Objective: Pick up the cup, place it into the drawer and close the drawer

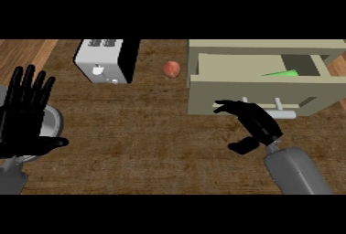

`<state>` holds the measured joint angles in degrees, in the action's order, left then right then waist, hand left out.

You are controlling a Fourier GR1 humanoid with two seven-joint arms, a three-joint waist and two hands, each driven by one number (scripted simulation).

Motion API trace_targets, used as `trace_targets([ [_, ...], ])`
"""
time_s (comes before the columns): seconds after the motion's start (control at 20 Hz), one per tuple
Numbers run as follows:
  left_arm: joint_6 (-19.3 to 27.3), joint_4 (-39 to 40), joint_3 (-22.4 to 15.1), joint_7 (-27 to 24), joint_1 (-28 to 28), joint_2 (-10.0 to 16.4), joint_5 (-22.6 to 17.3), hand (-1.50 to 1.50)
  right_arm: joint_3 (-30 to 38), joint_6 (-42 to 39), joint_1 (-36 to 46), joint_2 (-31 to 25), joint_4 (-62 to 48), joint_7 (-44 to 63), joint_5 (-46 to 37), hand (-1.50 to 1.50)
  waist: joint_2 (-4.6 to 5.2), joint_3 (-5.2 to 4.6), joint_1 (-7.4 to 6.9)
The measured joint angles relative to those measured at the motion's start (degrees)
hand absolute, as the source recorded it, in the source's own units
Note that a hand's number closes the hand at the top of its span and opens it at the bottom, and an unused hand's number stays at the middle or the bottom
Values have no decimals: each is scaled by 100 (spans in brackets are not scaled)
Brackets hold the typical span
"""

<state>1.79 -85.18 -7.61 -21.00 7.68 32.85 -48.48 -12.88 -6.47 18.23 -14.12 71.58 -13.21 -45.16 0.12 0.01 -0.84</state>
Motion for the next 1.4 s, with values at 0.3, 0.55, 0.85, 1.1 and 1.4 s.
trace_targets([
  [0.3,-278,-94,272,116,-234,-83,96,-150,421,389,981,183,-1806,-614,-124,-150,-1,-2,-10],
  [0.55,-642,223,418,27,-194,-189,180,-150,864,436,1968,190,-3300,-1097,-26,-150,23,-1,-42],
  [0.85,-929,462,565,34,-112,-248,221,-150,1248,449,2862,-47,-4723,-1789,14,-150,19,-14,-107],
  [1.1,-925,439,515,69,-35,-370,306,-150,1403,413,3319,-196,-5441,-2056,-16,-150,34,-20,-197],
  [1.4,-992,422,498,79,-19,-372,402,-150,1511,180,3533,-345,-5881,-2363,4,-150,28,-32,-291],
])
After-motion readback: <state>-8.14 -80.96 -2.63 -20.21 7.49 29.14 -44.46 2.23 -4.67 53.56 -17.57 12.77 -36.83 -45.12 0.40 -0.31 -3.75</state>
